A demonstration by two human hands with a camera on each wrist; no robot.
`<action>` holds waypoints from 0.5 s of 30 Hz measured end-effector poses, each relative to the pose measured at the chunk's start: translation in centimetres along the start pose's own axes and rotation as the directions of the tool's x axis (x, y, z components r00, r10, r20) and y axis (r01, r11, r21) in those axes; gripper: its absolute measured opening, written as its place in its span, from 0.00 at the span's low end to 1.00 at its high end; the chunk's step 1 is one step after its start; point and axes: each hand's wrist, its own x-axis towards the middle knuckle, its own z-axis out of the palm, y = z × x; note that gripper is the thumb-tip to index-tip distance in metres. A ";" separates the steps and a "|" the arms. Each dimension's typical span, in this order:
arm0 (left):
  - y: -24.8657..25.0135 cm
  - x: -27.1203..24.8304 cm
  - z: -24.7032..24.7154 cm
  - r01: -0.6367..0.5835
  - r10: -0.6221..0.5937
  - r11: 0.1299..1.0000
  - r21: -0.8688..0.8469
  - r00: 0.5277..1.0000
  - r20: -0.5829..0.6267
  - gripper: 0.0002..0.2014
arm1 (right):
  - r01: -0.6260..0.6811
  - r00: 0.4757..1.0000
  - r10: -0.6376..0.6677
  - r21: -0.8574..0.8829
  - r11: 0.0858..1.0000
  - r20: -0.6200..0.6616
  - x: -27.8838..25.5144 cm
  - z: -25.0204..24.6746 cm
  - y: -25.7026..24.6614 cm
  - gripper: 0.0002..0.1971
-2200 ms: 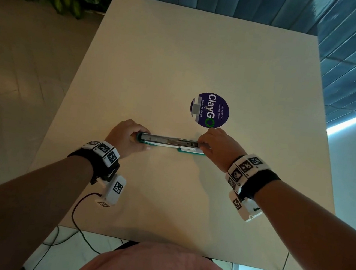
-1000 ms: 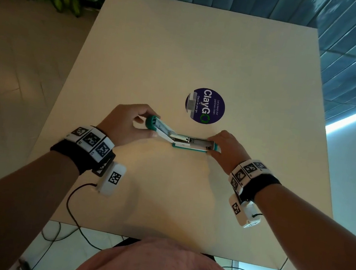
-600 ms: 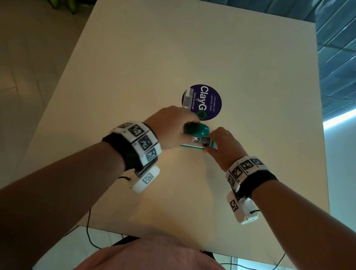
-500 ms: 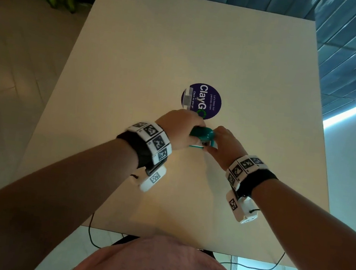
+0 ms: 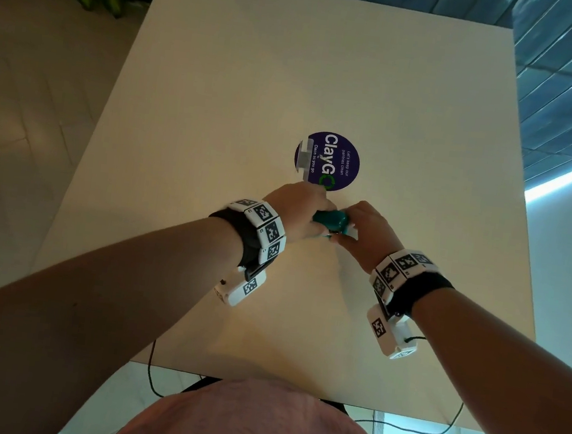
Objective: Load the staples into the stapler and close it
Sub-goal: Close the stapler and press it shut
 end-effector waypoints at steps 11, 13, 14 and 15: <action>-2.6 -2.2 0.9 0.060 -0.061 0.998 -0.011 0.995 -0.076 0.31 | -0.002 0.999 0.002 0.009 1.000 -0.034 -0.6 0.5 0.1 0.19; -4.2 -3.3 1.2 0.102 -0.101 0.995 0.002 0.989 -0.105 0.26 | -0.020 0.999 0.022 0.040 0.999 -0.045 -0.7 0.7 0.1 0.21; -4.9 -3.7 1.4 0.110 -0.110 0.994 -0.009 0.987 -0.117 0.23 | -0.030 0.998 0.033 0.053 0.998 -0.050 -0.9 0.7 0.1 0.24; -5.4 -4.0 1.5 0.112 -0.115 0.993 -0.031 0.986 -0.124 0.20 | -0.050 0.997 0.054 0.070 0.996 -0.048 -1.1 0.8 0.2 0.28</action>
